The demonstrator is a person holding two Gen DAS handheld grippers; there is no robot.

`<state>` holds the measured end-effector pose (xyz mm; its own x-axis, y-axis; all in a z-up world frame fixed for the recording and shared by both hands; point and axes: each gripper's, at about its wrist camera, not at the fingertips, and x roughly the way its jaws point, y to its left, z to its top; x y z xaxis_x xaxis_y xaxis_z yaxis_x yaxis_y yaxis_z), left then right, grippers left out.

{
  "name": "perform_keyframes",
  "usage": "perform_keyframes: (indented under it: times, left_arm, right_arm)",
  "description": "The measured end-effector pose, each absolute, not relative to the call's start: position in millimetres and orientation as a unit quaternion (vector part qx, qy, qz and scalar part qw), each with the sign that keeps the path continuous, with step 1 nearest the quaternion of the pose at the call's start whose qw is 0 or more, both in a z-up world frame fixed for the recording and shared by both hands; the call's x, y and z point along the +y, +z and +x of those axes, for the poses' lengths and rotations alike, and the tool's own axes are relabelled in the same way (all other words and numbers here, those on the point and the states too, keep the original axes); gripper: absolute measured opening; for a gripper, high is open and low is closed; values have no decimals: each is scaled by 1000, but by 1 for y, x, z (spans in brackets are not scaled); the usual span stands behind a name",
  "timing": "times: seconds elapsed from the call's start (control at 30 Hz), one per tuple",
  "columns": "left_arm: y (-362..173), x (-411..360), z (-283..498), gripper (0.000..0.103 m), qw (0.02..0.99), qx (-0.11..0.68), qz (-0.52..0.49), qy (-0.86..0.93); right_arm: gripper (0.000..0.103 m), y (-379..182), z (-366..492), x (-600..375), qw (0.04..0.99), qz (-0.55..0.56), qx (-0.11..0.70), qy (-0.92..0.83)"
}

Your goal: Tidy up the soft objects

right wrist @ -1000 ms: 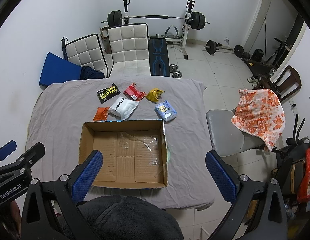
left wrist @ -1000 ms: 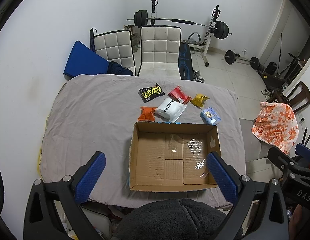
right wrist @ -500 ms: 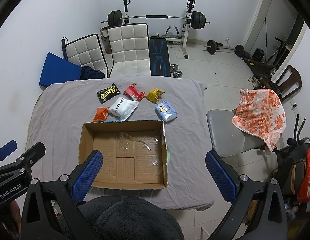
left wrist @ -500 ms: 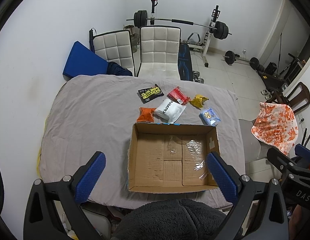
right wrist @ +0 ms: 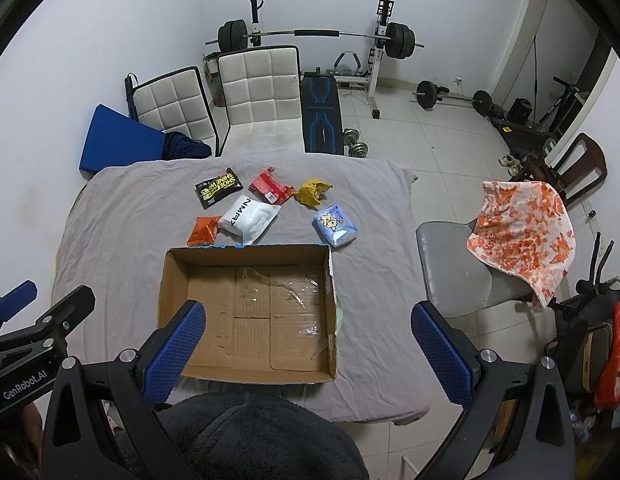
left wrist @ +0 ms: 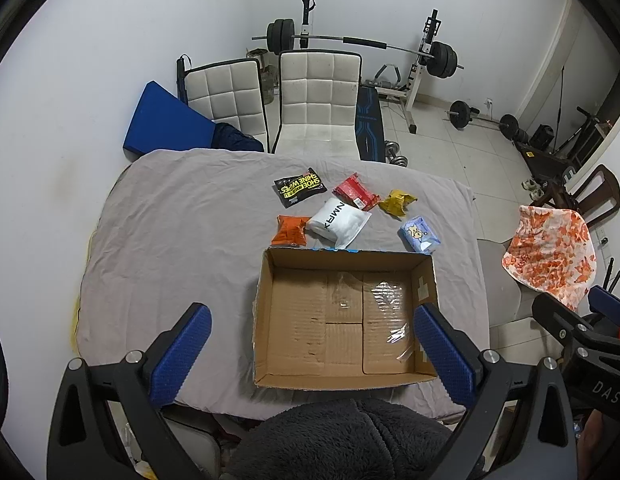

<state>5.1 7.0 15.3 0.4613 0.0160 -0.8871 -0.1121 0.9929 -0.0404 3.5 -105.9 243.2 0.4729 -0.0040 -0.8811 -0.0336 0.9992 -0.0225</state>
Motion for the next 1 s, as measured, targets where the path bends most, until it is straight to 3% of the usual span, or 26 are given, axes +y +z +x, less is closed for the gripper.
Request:
perform_keyframes:
  times: [0.6, 0.77, 1.0]
  left_arm:
    - [-4, -4, 60, 103, 853, 520, -36, 21]
    - [-29, -4, 112, 103, 848, 530, -21, 9]
    - [-97, -7, 211, 103, 825, 565, 27, -10]
  right_arm:
    - [103, 214, 72, -136, 852, 8, 523, -15]
    - [103, 182, 140, -157, 834, 5, 551, -3]
    - [103, 95, 242, -167, 796, -39, 604, 26]
